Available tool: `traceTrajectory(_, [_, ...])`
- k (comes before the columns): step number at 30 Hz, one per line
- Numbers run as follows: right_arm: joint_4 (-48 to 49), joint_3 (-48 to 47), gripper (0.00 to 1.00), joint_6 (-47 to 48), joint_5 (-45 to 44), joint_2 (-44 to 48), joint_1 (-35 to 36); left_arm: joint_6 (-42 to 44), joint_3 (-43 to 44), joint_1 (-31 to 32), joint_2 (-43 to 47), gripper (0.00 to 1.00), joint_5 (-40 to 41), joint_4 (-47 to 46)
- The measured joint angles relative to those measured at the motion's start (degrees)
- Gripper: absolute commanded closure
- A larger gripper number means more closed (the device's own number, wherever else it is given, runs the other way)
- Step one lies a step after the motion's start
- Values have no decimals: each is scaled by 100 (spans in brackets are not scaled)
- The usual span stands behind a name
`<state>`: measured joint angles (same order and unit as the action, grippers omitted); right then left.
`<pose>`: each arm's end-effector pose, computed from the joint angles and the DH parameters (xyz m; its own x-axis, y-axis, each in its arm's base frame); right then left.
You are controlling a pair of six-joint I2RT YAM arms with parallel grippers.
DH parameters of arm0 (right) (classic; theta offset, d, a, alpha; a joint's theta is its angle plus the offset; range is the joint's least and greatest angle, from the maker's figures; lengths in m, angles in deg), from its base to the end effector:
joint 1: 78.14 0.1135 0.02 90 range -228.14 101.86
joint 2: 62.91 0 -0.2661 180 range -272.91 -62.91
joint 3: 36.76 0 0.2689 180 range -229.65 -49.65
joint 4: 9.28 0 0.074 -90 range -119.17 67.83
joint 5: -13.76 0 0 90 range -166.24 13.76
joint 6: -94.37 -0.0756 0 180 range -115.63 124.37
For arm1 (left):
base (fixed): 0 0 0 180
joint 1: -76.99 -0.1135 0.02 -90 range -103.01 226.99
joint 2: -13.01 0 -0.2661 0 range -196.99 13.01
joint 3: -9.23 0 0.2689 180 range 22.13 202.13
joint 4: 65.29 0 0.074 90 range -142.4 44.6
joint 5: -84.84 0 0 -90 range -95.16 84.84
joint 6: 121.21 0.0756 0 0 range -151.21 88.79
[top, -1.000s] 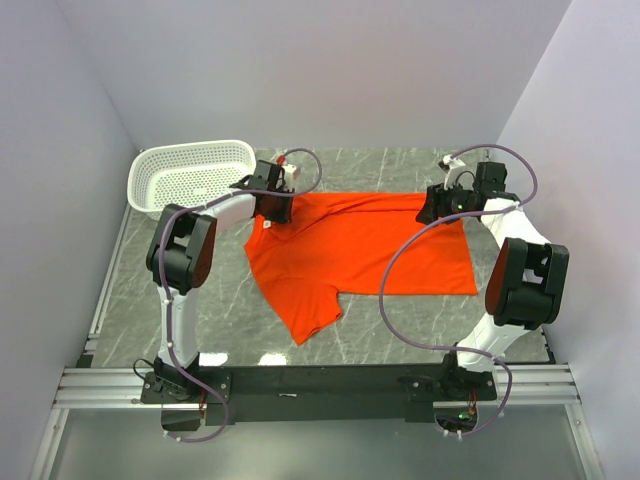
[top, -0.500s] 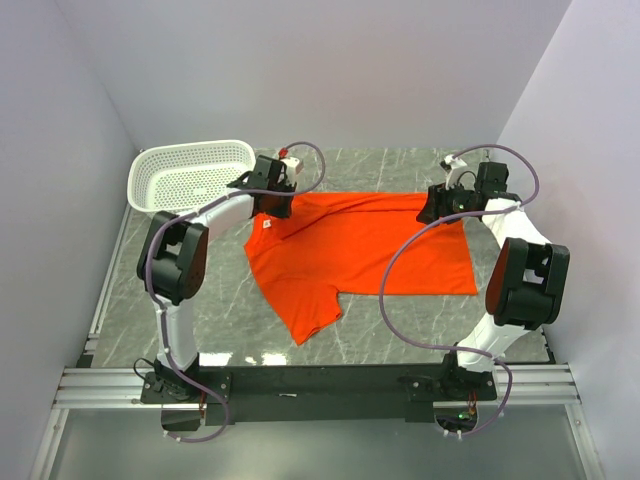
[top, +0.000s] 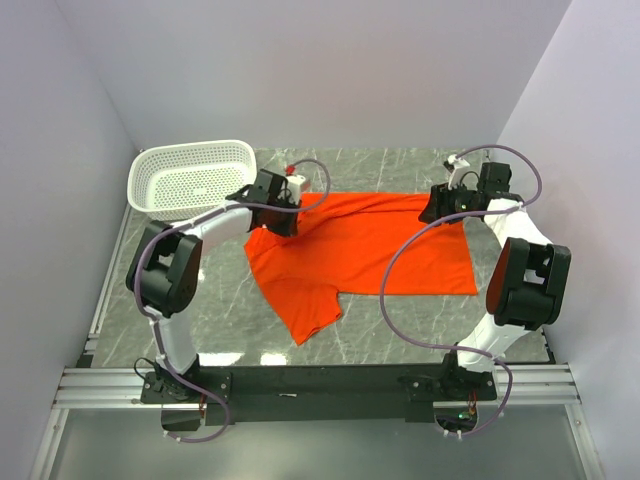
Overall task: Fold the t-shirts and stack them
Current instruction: Fold the tshirt
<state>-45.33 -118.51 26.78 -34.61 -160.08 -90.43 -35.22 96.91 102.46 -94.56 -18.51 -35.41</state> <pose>0.3954 -0.0347 0.2039 -0.6131 -0.1581 -0.7740 -0.5181 0.8201 0.2430 0.3974 -0.2086 0.1630 -0.7262 0.2706 -0.6319 0.5035 0.8352 -0.2210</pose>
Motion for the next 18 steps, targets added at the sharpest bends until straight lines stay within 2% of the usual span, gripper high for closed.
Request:
traceTrajectory(1, [0, 0, 33, -2, 4, 0, -9, 37, -35, 76, 37, 83, -107, 33])
traceTrajectory(4, [-2, 0, 33, -2, 7, 0, -22, 170, -57, 345, 57, 67, -345, 155])
traceTrajectory(9, [-4, 0, 33, -2, 11, 0, -50, 188, -297, 748, 138, 65, -361, 304])
traceTrajectory(11, [-2, 0, 33, -2, 11, 0, -79, 173, -632, 782, 428, 53, -197, 251])
traceTrajectory(13, [-2, 0, 33, -2, 13, 0, -107, 94, -883, 754, 831, 46, 59, 238])
traceTrajectory(14, [-4, 0, 33, -2, 15, 0, -116, 15, -903, 721, 1005, 45, 203, 234])
traceTrajectory(16, [-4, 0, 33, -2, 20, -2, -125, -153, -688, 603, 1154, 42, 409, 186])
traceTrajectory(18, [-9, 0, 33, -2, 31, -2, -125, -299, -98, 450, 911, 41, 490, 170])
